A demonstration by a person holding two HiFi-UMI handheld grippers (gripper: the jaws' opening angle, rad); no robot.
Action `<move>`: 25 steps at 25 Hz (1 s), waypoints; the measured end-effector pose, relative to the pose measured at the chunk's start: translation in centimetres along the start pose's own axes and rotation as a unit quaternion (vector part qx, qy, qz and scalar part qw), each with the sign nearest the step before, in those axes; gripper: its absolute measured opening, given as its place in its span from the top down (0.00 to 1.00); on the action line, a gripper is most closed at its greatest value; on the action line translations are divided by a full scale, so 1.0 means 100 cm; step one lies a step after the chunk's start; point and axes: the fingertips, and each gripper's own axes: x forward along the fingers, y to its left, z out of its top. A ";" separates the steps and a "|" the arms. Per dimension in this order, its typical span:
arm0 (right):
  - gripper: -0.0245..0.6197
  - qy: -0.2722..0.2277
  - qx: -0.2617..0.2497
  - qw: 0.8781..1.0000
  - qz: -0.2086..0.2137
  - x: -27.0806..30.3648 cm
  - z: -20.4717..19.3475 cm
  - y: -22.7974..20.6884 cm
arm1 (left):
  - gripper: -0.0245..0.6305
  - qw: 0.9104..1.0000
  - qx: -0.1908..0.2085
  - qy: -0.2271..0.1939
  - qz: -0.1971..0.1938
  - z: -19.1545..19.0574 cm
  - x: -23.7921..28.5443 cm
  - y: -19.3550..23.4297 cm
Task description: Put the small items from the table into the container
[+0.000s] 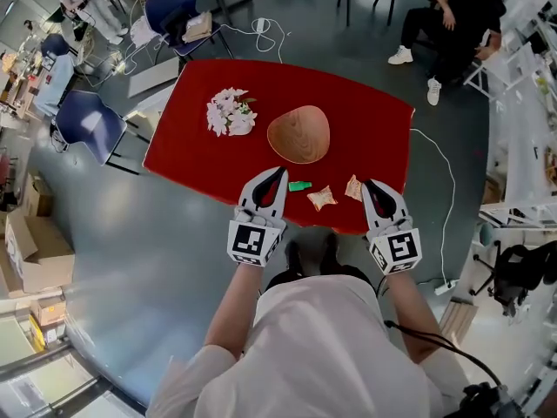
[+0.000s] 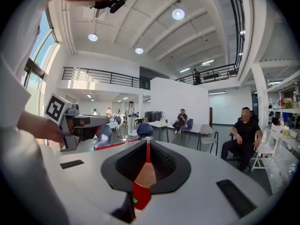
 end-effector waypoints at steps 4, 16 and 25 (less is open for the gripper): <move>0.92 0.045 0.006 0.999 0.019 0.019 -0.037 -0.029 | 0.96 1.000 -0.011 0.026 0.006 -0.035 0.018 -0.001; 0.75 0.283 -0.031 0.953 0.103 0.069 -0.259 -0.076 | 0.95 0.993 -0.073 0.096 0.002 -0.143 0.030 -0.011; 0.59 0.428 -0.036 0.890 0.152 0.084 -0.380 -0.083 | 0.95 0.989 -0.079 0.122 0.018 -0.165 0.012 -0.018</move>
